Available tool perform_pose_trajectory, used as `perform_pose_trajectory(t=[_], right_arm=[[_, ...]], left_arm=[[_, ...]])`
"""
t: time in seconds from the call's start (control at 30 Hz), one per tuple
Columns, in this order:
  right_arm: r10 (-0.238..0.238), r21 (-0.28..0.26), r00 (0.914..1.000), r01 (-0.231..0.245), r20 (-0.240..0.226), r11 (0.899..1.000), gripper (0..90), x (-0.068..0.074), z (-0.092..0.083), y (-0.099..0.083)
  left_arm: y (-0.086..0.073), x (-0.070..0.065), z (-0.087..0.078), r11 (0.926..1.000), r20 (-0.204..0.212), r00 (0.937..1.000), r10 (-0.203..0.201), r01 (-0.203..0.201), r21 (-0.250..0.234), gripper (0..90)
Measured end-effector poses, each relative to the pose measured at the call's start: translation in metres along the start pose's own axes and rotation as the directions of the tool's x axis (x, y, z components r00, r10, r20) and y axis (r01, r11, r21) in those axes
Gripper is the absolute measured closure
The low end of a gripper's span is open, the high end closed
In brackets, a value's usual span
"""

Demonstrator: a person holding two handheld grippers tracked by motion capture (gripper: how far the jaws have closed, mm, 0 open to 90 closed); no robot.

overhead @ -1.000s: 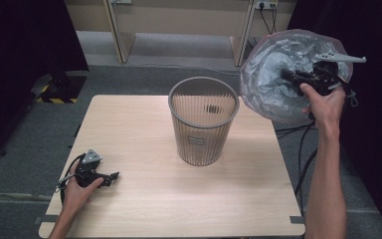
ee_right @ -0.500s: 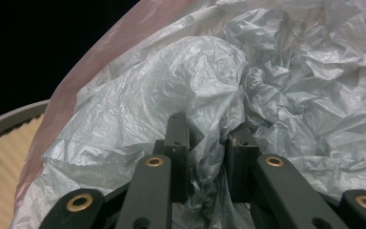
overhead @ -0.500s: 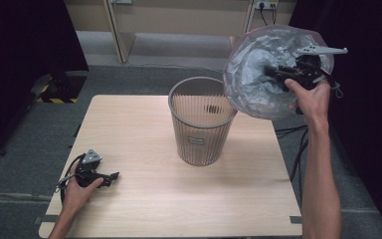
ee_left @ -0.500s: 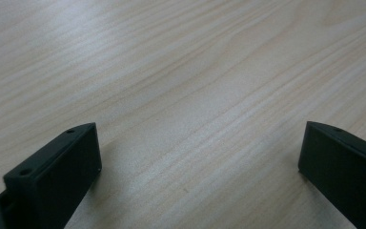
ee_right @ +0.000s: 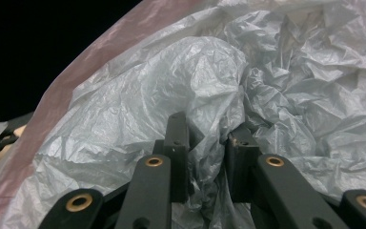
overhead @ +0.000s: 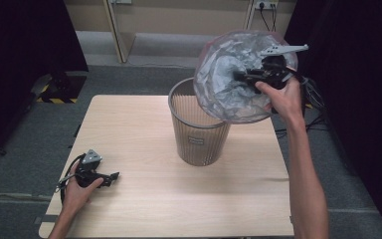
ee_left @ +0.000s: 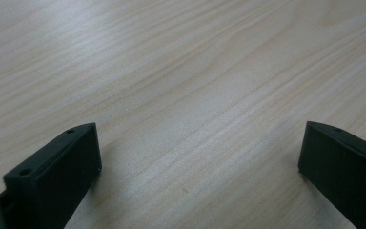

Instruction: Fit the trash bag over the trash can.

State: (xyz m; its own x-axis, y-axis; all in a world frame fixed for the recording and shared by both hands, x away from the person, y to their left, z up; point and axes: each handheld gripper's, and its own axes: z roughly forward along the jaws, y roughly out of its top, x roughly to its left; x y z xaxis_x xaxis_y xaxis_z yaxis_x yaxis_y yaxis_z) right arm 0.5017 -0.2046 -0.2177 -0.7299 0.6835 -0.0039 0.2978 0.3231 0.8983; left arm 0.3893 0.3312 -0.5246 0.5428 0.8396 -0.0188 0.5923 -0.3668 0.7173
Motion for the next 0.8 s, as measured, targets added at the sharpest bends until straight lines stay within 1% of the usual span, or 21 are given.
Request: perform_pose_trajectory(t=[0.13, 0.27, 0.4, 0.53, 0.57, 0.6, 0.67, 0.8], right_arm=[[-0.011, 0.024, 0.9986, 0.012, -0.052, 1.000, 74.9, 0.011, 0.017, 0.001], [-0.007, 0.021, 0.9948, 0.010, -0.102, 1.000, 74.9, 0.018, 0.027, 0.002], [-0.015, 0.016, 0.9920, 0.017, -0.126, 1.000, 74.9, 0.025, 0.030, 0.007], [-0.016, 0.004, 0.9858, 0.017, -0.167, 1.000, 74.8, 0.032, 0.032, 0.012], [-0.019, -0.001, 0.9848, 0.019, -0.172, 1.000, 74.8, 0.034, 0.031, 0.013], [-0.029, -0.002, 0.9856, 0.029, -0.167, 1.000, 74.5, 0.037, 0.031, 0.014], [-0.029, 0.002, 0.9849, 0.029, -0.171, 1.000, 74.5, 0.039, 0.032, 0.015], [-0.043, 0.030, 0.9839, 0.049, -0.173, 0.998, 74.4, 0.045, 0.041, 0.012]], left_arm=[[0.000, 0.000, 0.000, 1.0000, 0.001, 1.0000, 0.002, -0.002, 0.000, 0.0], [0.000, 0.000, 0.000, 1.0000, 0.001, 1.0000, 0.002, -0.002, -0.002, 0.0], [0.000, 0.000, 0.000, 1.0000, 0.001, 1.0000, 0.002, -0.002, -0.002, 0.0], [0.000, 0.000, 0.000, 1.0000, 0.002, 1.0000, 0.003, -0.003, -0.002, 0.0], [0.000, 0.000, 0.000, 1.0000, 0.002, 1.0000, 0.003, -0.003, -0.002, 0.0], [0.000, -0.001, 0.000, 1.0000, 0.002, 1.0000, 0.003, -0.003, -0.002, 0.0], [0.000, -0.001, 0.000, 1.0000, 0.002, 1.0000, 0.003, -0.003, -0.002, 0.0], [0.000, -0.001, 0.000, 1.0000, 0.002, 1.0000, 0.003, -0.003, -0.001, 0.0]])
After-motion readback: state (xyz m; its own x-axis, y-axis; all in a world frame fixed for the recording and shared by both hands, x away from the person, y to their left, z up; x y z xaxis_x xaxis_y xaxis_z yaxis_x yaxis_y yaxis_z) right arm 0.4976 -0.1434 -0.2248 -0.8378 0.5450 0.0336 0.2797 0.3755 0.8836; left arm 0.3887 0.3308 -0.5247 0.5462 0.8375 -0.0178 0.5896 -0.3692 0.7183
